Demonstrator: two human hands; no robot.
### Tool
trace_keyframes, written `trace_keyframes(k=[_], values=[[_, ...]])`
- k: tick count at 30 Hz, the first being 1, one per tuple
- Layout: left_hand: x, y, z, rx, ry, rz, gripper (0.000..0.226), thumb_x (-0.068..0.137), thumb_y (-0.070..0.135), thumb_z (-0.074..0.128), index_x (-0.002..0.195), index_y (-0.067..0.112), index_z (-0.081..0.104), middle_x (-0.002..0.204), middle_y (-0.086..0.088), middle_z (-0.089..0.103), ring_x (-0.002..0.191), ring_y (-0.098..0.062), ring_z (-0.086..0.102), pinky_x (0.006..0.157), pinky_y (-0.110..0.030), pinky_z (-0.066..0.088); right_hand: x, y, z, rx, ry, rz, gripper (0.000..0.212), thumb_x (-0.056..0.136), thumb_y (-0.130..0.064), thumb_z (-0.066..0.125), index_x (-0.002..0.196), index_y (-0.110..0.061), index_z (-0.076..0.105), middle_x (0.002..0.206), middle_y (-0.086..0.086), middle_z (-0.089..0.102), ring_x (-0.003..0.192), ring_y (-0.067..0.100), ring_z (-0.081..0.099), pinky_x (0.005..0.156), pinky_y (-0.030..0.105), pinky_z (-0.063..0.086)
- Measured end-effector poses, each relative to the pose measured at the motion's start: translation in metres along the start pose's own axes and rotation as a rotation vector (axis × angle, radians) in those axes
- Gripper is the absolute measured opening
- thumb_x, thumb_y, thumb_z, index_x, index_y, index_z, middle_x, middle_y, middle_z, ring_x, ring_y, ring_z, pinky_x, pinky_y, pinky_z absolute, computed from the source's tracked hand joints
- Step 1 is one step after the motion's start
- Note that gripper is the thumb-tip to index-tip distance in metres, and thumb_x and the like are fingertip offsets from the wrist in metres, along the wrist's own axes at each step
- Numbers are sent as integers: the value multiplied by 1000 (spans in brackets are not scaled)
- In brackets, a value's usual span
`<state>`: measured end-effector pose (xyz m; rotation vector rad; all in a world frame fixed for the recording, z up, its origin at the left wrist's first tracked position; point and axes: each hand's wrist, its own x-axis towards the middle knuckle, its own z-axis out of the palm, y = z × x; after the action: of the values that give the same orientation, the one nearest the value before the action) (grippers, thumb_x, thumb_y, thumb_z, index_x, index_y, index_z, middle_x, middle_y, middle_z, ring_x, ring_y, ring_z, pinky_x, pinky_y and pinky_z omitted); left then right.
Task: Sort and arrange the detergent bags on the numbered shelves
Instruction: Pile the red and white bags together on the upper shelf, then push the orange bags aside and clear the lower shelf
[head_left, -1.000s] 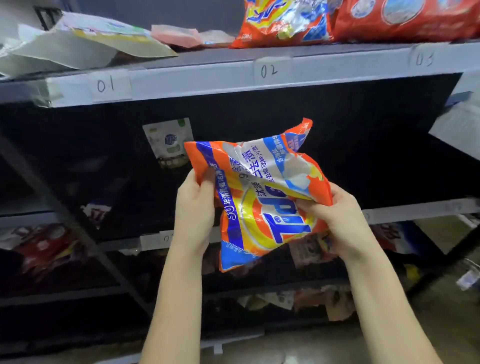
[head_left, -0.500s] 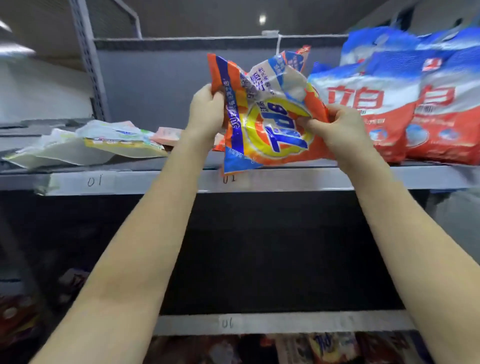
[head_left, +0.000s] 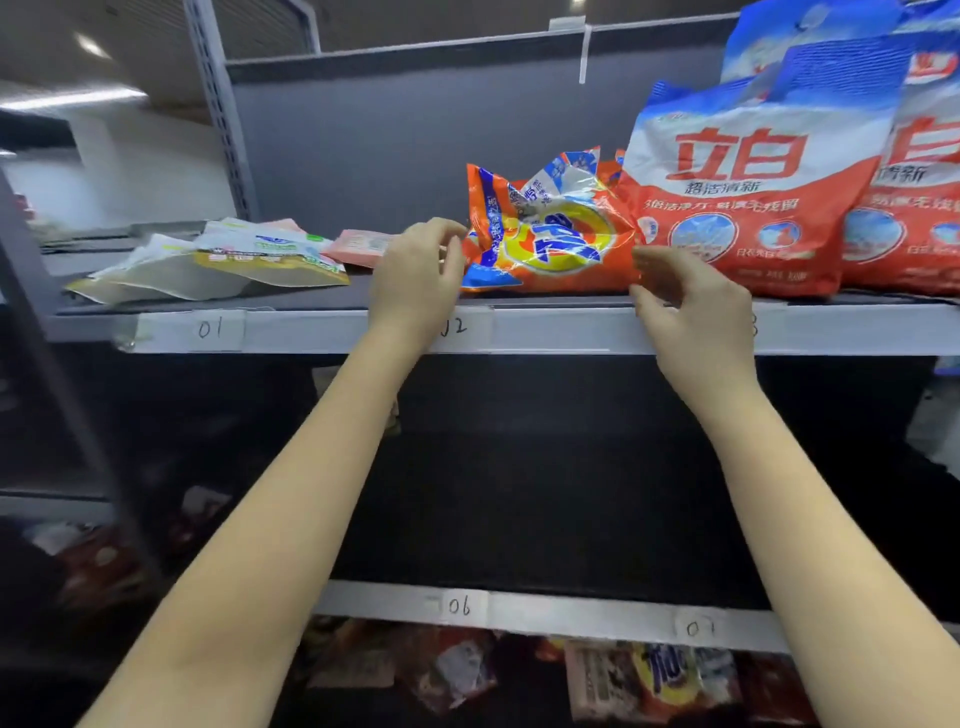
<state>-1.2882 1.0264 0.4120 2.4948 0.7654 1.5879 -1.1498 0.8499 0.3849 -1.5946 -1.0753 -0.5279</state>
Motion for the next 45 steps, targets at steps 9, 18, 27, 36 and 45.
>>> trace_keyframes(k=[9,18,27,36,45], values=[[-174,-69,-4,164,-173,223,30,91,23,42,104,17,68,97,6,69,92,-10,61,78,-21,48,-141,10,89,56,-458,57,34,92,-17,58,126,-19,58,122,-9,60,116,6,53,100,21,40],[-216,-217,22,330,-676,-195,36,96,26,40,128,21,55,126,-2,58,115,-22,54,88,-33,47,-173,62,227,-125,-934,310,34,95,-20,50,130,-20,54,134,1,53,121,19,52,99,28,42],[-180,-352,67,202,-704,-433,32,95,20,49,126,13,56,125,-6,60,114,-21,55,95,-28,42,-151,78,330,-194,-907,314,32,95,-16,51,126,-14,58,125,6,61,113,21,58,90,26,44],[-96,-458,143,-214,-478,-898,110,59,59,78,145,9,31,146,-12,39,134,-27,38,109,-45,36,-122,86,399,-252,-858,338,33,97,-17,47,128,-15,56,130,3,57,117,17,55,89,17,38],[-57,-465,187,-644,-279,-1017,57,79,10,75,127,9,45,124,-9,56,104,-26,59,84,-40,52,-111,85,411,-330,-847,316,31,97,-18,44,125,-14,57,127,5,58,113,19,56,91,25,43]])
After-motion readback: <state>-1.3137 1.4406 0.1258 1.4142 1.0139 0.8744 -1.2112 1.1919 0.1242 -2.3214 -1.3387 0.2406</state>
